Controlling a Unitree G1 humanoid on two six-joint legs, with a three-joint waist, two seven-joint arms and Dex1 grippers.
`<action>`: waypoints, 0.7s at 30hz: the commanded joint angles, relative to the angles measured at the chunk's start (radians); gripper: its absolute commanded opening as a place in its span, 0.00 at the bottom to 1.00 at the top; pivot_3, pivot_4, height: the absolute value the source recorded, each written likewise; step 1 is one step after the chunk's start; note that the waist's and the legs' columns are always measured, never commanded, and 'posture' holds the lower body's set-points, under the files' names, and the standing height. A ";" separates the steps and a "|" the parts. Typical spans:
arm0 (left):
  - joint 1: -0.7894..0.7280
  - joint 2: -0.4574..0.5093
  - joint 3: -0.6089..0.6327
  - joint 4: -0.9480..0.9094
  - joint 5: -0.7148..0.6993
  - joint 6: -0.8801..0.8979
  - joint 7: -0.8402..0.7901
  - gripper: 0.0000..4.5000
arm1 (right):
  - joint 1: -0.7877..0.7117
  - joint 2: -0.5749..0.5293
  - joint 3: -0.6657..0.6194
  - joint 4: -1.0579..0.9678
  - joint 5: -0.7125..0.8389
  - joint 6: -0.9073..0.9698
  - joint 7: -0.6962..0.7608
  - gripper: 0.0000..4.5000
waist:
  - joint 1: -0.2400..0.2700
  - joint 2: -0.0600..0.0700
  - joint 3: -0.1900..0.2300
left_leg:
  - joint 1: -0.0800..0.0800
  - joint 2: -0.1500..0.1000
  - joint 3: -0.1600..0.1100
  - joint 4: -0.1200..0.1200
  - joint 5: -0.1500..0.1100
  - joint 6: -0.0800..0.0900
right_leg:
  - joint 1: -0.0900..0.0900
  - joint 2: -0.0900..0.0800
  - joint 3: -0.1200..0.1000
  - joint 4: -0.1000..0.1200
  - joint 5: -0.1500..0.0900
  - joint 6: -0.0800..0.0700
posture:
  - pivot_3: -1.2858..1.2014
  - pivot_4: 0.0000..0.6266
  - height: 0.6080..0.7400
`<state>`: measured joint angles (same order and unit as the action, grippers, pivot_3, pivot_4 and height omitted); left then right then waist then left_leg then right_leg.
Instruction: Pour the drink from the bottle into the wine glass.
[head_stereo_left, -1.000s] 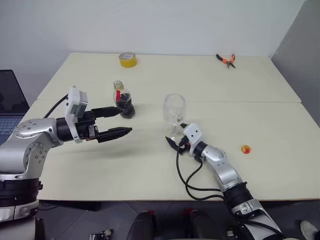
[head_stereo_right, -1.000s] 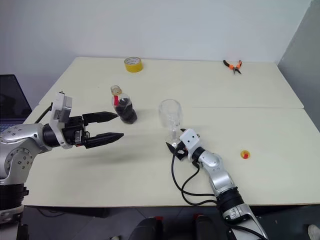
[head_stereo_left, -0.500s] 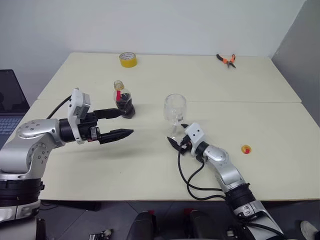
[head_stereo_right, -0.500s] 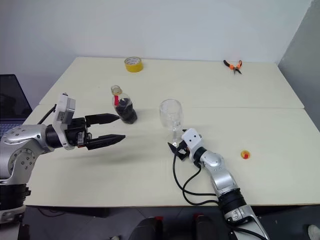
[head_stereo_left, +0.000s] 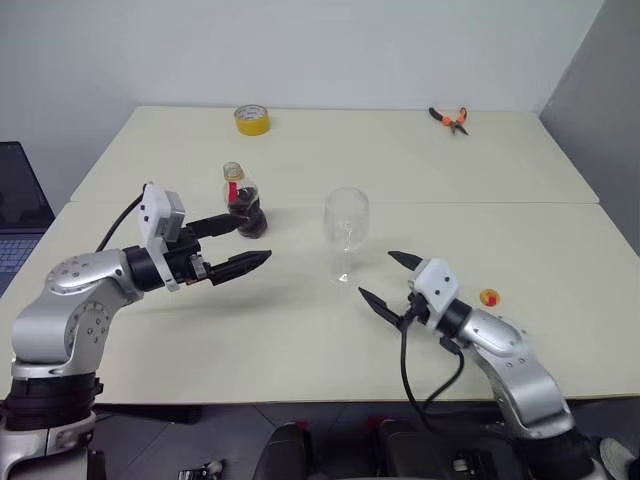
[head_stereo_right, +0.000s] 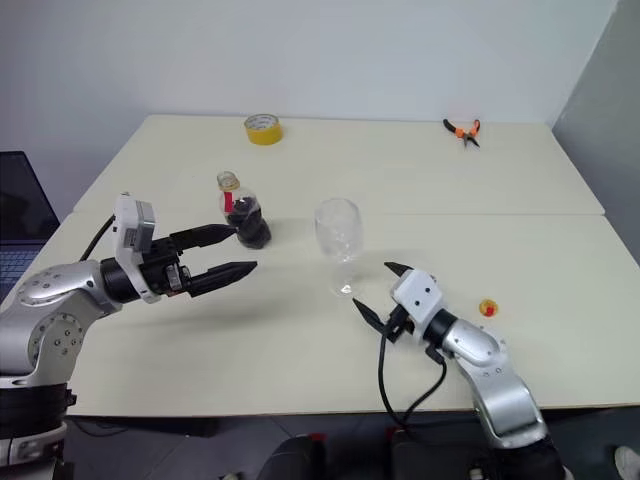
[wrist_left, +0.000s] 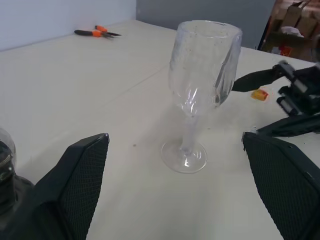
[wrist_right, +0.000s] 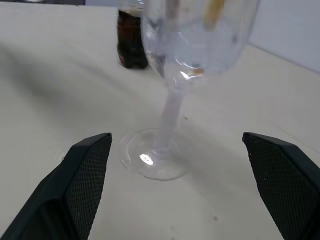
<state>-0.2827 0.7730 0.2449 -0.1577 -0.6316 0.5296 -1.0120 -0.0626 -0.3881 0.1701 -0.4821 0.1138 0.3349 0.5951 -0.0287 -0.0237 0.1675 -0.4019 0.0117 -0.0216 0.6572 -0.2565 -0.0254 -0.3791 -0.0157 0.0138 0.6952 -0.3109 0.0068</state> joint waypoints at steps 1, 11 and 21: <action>0.023 -0.012 0.022 -0.053 0.024 -0.021 0.061 1.00 | 0.024 -0.028 -0.078 -0.163 0.141 0.098 0.033 0.99 | 0.000 0.000 0.000 | 0.000 0.000 0.000 0.000 0.000 0.000 | 0.000 0.000 0.000 0.000 0.000 0.000 | 0.52 0.24 1.00; 0.074 -0.205 0.095 -0.107 0.136 -0.121 0.430 1.00 | -0.018 -0.139 -0.263 -0.319 0.450 0.307 0.040 0.99 | 0.002 -0.001 0.000 | 0.000 0.000 -0.001 0.000 0.000 0.000 | 0.002 -0.001 -0.001 -0.002 0.000 0.000 | 0.52 0.24 1.00; -0.032 -0.238 0.042 0.074 0.267 -0.128 0.577 1.00 | -0.072 -0.167 -0.253 -0.298 0.497 0.327 0.019 0.99 | 0.005 -0.003 0.001 | 0.001 -0.001 -0.003 0.000 0.000 0.000 | 0.006 -0.001 -0.004 -0.005 0.000 0.000 | 0.52 0.24 1.00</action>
<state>-0.2953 0.5324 0.2977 -0.0920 -0.3791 0.4116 -0.4405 -0.1138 -0.5469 -0.0763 -0.7627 0.5931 0.6662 0.6248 -0.0235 -0.0263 0.1684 -0.4009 0.0105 -0.0242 0.6573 -0.2568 -0.0250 -0.3736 -0.0165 0.0097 0.6890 -0.3107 0.0072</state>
